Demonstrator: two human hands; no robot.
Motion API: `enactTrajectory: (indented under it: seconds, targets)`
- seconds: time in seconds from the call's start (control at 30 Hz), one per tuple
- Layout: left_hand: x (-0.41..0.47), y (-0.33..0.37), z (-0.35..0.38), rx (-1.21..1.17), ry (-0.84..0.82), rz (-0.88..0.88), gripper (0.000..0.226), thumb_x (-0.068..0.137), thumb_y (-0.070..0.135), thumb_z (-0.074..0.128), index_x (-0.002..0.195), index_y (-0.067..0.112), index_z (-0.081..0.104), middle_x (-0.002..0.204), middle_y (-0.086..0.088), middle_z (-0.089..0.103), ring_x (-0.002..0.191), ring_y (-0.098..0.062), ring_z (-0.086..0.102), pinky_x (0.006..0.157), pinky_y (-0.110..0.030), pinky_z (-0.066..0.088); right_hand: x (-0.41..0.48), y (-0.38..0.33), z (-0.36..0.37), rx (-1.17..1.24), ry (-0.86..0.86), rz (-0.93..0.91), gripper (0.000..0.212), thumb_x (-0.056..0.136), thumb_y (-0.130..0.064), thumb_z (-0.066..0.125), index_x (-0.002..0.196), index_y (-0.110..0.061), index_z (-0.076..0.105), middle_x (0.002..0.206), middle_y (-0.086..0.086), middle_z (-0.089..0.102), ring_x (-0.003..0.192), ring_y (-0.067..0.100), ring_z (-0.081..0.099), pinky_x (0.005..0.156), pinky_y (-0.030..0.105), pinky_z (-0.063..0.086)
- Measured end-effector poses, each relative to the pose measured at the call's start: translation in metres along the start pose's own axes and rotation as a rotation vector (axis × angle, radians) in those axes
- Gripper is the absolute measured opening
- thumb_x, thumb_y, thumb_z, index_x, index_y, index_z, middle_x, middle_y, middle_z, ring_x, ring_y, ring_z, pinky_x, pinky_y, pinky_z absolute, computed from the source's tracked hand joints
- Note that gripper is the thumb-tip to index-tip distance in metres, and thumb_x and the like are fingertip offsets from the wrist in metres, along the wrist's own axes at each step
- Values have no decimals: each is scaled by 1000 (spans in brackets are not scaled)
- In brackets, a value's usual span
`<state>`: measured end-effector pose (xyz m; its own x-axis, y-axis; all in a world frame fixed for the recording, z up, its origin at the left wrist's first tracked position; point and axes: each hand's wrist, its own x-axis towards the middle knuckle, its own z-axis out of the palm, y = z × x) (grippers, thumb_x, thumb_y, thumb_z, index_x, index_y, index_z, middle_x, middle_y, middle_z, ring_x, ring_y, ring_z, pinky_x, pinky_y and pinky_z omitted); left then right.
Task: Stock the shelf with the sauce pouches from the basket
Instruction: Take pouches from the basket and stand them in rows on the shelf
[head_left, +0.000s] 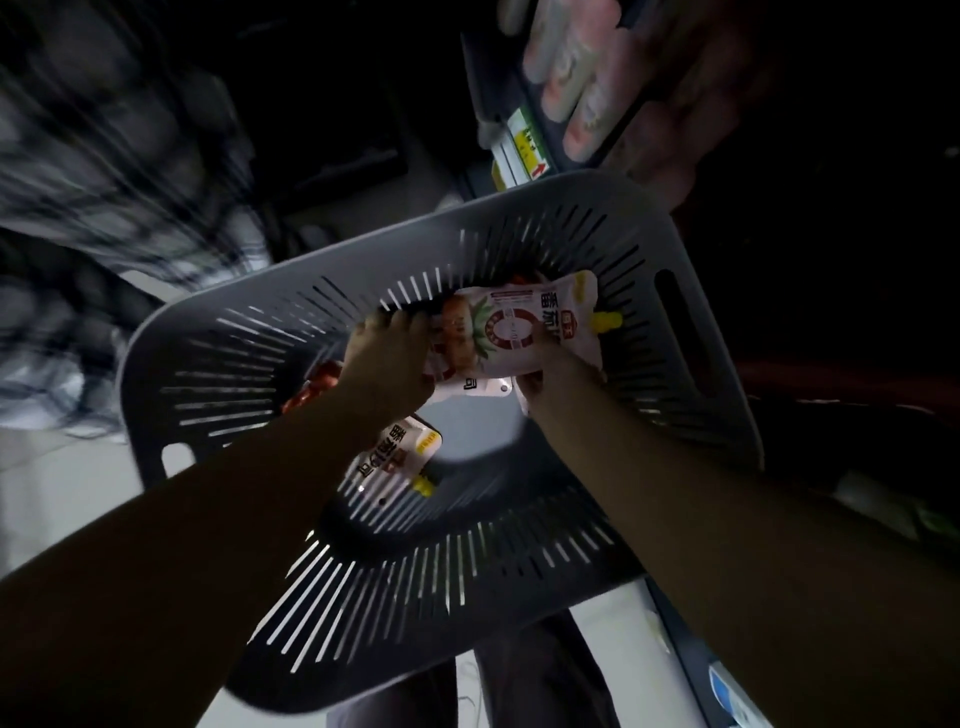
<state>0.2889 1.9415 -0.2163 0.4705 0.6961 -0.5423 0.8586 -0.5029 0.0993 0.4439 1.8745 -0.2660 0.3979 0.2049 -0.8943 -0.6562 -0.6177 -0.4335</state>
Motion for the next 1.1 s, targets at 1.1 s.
enactTrajectory:
  seconds: [1.1]
  targets:
    - [-91, 11, -3, -1317, -448, -297, 54, 61, 26, 80, 110, 15, 59, 95, 0, 71, 85, -16, 70, 73, -29, 57, -151, -68, -62, -64, -243, -556, 19, 94, -21, 52, 77, -15, 58, 64, -8, 71, 64, 6, 66, 60, 23, 53]
